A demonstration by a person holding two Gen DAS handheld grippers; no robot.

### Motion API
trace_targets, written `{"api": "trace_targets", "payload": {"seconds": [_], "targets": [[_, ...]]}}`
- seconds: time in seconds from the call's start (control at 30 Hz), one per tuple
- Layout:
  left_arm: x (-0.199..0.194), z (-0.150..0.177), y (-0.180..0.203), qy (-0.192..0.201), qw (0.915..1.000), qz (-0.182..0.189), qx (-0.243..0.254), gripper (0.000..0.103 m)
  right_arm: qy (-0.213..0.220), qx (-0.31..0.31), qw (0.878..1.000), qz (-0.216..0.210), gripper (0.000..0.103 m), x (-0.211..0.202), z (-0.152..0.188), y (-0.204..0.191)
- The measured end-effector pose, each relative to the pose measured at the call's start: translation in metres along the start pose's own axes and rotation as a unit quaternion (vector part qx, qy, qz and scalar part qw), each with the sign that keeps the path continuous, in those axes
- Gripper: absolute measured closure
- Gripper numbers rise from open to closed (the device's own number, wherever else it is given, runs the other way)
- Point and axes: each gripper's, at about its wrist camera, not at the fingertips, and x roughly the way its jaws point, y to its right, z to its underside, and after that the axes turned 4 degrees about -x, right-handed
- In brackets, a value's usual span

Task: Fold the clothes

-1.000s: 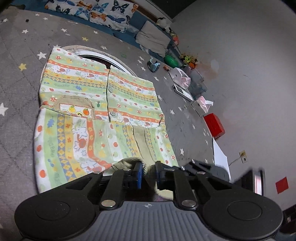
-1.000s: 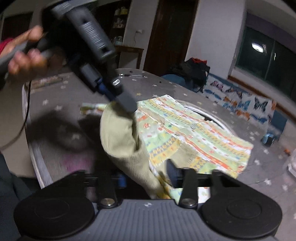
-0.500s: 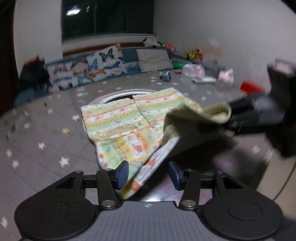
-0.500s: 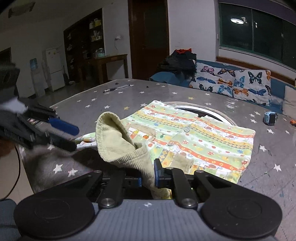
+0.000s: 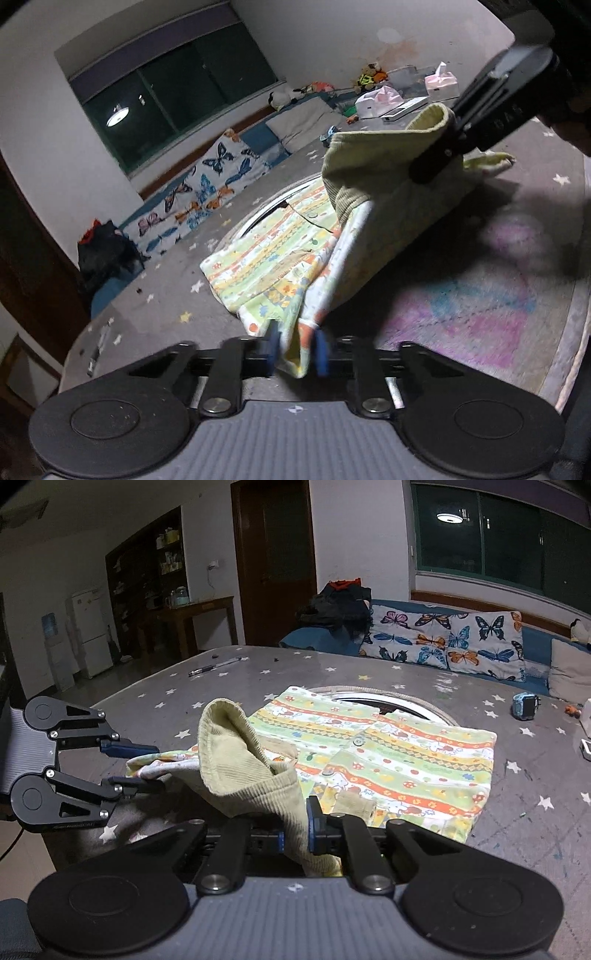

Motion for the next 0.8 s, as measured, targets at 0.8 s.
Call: {"api": "trace_targets", "payload": {"seconds": [0.8], "targets": [[-0.093, -0.013, -0.045, -0.029, 0.9784, 0.168, -0.116, 0.099, -0.010, -0.090, 0.994, -0.059, 0.099, -0.109, -0.012, -0.049]]}}
